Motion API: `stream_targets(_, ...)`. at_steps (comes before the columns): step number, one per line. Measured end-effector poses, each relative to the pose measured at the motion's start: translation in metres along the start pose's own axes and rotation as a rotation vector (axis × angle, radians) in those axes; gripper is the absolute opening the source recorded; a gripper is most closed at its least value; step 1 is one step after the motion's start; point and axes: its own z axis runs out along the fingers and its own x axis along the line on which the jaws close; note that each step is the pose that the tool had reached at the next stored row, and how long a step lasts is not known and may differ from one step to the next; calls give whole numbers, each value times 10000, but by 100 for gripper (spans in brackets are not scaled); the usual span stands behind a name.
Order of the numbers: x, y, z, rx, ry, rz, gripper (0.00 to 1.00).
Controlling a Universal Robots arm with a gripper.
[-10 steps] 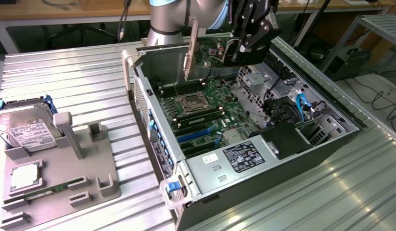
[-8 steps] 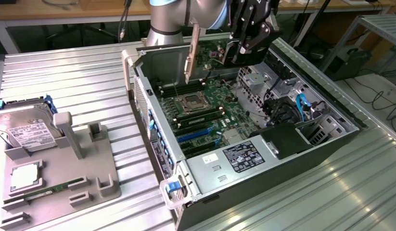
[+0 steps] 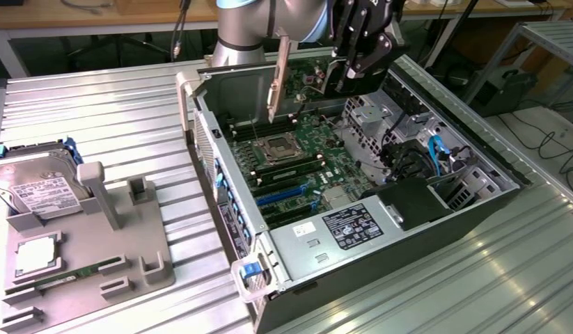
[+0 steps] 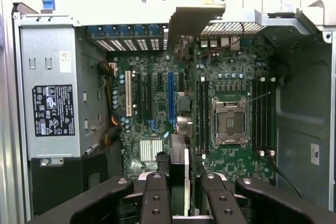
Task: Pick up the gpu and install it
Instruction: 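Insert the gpu into the slot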
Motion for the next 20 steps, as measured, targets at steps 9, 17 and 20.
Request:
stream_targets(9,1,-1,21,-1,5,-113,27)
stream_targets(17,1,-1,42,-3,9,-233,27)
stream_targets(20,1,-2,50,-4,11,-258,27)
